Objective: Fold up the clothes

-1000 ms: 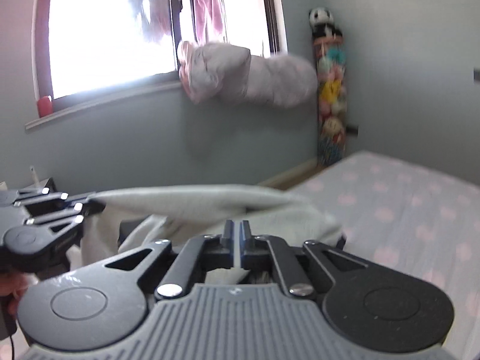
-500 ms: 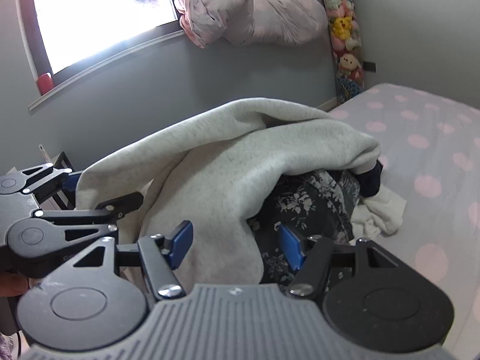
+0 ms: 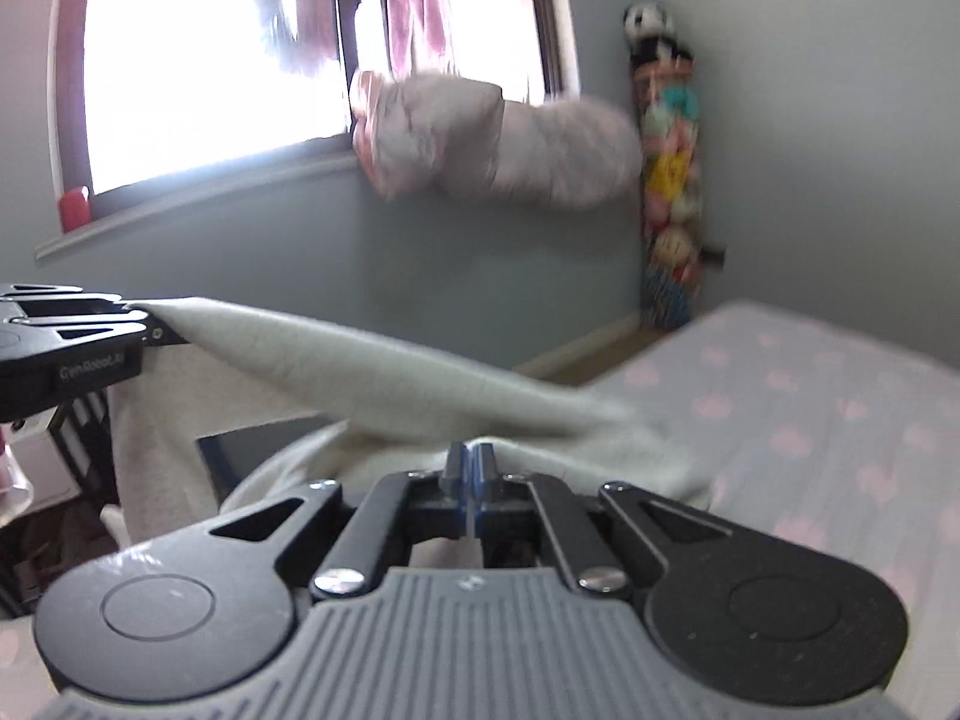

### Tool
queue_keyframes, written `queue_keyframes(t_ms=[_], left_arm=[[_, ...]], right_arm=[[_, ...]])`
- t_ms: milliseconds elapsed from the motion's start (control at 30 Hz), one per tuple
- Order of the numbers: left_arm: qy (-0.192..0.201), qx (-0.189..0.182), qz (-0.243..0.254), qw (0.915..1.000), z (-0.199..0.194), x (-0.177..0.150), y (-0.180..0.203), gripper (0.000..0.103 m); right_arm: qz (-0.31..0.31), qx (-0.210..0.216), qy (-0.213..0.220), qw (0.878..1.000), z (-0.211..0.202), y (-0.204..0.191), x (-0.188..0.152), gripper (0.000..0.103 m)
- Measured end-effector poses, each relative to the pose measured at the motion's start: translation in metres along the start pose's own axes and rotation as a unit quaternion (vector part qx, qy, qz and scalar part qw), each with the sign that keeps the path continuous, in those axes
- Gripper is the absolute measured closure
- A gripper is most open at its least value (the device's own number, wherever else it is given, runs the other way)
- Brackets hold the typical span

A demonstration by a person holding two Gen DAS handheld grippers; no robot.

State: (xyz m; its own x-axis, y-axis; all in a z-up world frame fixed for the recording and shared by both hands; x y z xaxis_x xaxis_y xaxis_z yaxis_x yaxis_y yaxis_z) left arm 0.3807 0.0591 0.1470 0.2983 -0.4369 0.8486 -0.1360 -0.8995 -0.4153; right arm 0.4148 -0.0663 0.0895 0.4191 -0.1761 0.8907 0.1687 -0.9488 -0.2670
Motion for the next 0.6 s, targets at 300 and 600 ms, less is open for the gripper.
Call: queue_keyframes(t_ms=[300, 600], left_arm=[[0.128, 0.009, 0.009, 0.9917, -0.125, 0.1, -0.007, 0.099], [0.18, -0.117, 0.042, 0.9758, -0.245, 0.084, 0.073, 0.099]], right_arm=[[0.01, 0.029, 0.064, 0.997, -0.12, 0.008, 0.102, 0.103], [0.079, 0.07, -0.019, 0.994, -0.186, 0.021, 0.027, 0.046]])
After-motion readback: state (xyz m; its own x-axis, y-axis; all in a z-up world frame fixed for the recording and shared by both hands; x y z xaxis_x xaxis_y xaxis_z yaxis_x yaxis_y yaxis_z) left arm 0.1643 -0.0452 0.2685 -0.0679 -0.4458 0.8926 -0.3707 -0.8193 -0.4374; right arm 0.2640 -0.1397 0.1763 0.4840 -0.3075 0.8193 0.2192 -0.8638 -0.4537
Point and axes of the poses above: each gripper's, at about its wrist camera, not at the fingertips, and z roughly the way its jaws point, y to its right, x to its top, the point moved 6 cm from there along z, roughly the way its jaws point, and after that the axes turned 10 degrees about z, right-handed, at the moved point
